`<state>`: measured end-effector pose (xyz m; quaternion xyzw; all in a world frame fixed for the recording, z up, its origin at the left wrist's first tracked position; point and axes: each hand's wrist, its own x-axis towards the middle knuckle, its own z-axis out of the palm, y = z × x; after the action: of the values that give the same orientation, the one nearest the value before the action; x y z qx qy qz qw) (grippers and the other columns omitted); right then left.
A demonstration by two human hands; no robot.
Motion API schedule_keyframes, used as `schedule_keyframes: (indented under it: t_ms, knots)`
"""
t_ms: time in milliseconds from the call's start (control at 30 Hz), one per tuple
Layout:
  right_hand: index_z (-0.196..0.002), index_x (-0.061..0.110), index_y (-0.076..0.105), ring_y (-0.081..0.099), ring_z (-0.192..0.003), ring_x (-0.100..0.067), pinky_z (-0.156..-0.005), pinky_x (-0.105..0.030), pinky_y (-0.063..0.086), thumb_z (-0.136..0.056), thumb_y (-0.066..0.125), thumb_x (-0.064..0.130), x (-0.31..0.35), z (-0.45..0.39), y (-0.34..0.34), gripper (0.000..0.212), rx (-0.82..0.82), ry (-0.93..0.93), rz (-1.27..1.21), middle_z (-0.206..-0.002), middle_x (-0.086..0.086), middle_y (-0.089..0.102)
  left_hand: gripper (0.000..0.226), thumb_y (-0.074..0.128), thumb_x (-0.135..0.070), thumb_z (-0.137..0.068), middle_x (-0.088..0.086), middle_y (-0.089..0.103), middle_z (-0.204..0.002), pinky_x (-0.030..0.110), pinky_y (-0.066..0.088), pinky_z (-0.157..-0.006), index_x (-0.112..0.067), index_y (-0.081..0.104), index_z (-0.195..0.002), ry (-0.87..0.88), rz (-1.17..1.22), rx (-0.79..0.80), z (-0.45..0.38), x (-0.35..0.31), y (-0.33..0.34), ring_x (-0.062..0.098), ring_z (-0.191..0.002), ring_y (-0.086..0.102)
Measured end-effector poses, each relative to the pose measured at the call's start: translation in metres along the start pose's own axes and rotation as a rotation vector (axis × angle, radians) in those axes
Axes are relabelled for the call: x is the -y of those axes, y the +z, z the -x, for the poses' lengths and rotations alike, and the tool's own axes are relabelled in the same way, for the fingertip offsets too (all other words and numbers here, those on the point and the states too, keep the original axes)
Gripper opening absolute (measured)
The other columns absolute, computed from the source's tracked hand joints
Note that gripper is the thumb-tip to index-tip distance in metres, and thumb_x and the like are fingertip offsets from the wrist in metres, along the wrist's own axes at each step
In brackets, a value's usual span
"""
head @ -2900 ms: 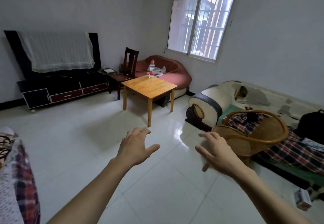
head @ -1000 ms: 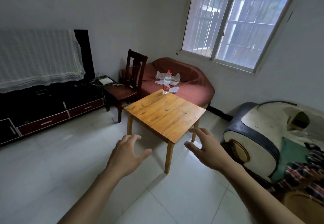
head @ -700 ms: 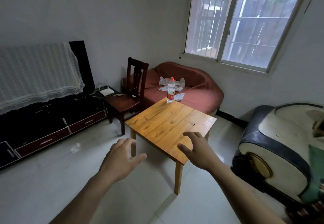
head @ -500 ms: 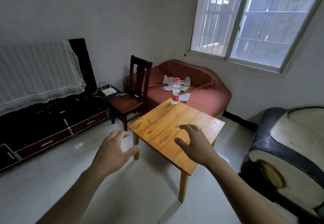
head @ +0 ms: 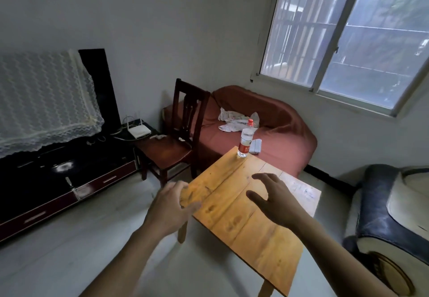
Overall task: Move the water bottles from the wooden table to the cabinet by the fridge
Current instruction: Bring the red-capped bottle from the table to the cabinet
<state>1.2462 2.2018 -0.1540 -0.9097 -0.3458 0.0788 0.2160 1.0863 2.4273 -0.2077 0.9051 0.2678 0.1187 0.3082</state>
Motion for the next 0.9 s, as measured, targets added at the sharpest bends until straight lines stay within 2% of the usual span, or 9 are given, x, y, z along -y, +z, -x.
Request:
schedule_keyframes:
  t_ms: [133,267,367,467,667,900]
  knots:
    - [-0.143,0.027,0.042,0.048,-0.127,-0.022,-0.104,-0.038,0.047,-0.095,0.055,0.047,0.037,-0.062,0.010,0.054,-0.022,-0.016,-0.009,-0.155,-0.002,0.035,0.066,0.064,-0.068,-0.079,-0.006,0.048,-0.137,0.036,0.048,-0.096,-0.032,0.050,-0.132,0.017,0.028,-0.044,-0.065,0.031,-0.032,0.015,-0.123,0.047]
    - [-0.142,0.029,0.042,0.045,-0.131,-0.022,-0.104,-0.040,0.048,-0.094,0.055,0.049,0.058,-0.121,0.037,0.054,0.033,-0.019,-0.018,-0.155,0.000,0.035,0.065,0.064,-0.066,-0.080,-0.006,0.048,-0.135,0.036,0.049,-0.095,-0.031,0.050,-0.132,0.010,0.023,-0.016,-0.111,0.062,-0.049,0.013,-0.122,0.047]
    - [-0.143,0.030,0.041,0.049,-0.126,-0.021,-0.100,-0.040,0.052,-0.094,0.055,0.050,0.067,-0.175,0.053,0.054,0.047,-0.031,-0.036,-0.155,0.000,0.035,0.060,0.065,-0.062,-0.082,-0.007,0.047,-0.136,0.031,0.046,-0.089,-0.030,0.050,-0.131,-0.012,0.007,-0.016,-0.156,0.084,-0.057,0.013,-0.119,0.047]
    - [-0.144,0.029,0.041,0.046,-0.129,-0.021,-0.101,-0.037,0.049,-0.094,0.055,0.049,0.070,-0.236,0.066,0.056,0.027,-0.050,-0.053,-0.154,0.000,0.035,0.058,0.066,-0.060,-0.083,-0.009,0.046,-0.132,0.028,0.040,-0.085,-0.030,0.051,-0.130,-0.012,-0.021,-0.016,-0.211,0.102,-0.064,0.012,-0.117,0.046]
    - [-0.143,0.030,0.041,0.049,-0.124,-0.020,-0.098,-0.036,0.050,-0.093,0.052,0.057,0.065,-0.358,0.083,0.058,-0.024,-0.029,-0.150,-0.146,-0.001,0.043,0.057,0.067,-0.059,-0.082,-0.009,0.047,-0.129,0.032,0.046,-0.097,-0.030,0.052,-0.130,-0.005,-0.092,0.021,-0.328,0.112,-0.082,0.013,-0.121,0.047]
    - [-0.144,0.030,0.040,0.041,-0.134,-0.023,-0.106,-0.042,0.044,-0.093,0.053,0.055,0.063,-0.466,0.068,0.058,-0.080,0.020,-0.178,-0.149,-0.001,0.038,0.058,0.067,-0.060,-0.080,-0.008,0.051,-0.130,0.034,0.044,-0.102,-0.030,0.054,-0.129,0.072,-0.118,0.029,-0.455,0.115,-0.095,0.015,-0.124,0.048]
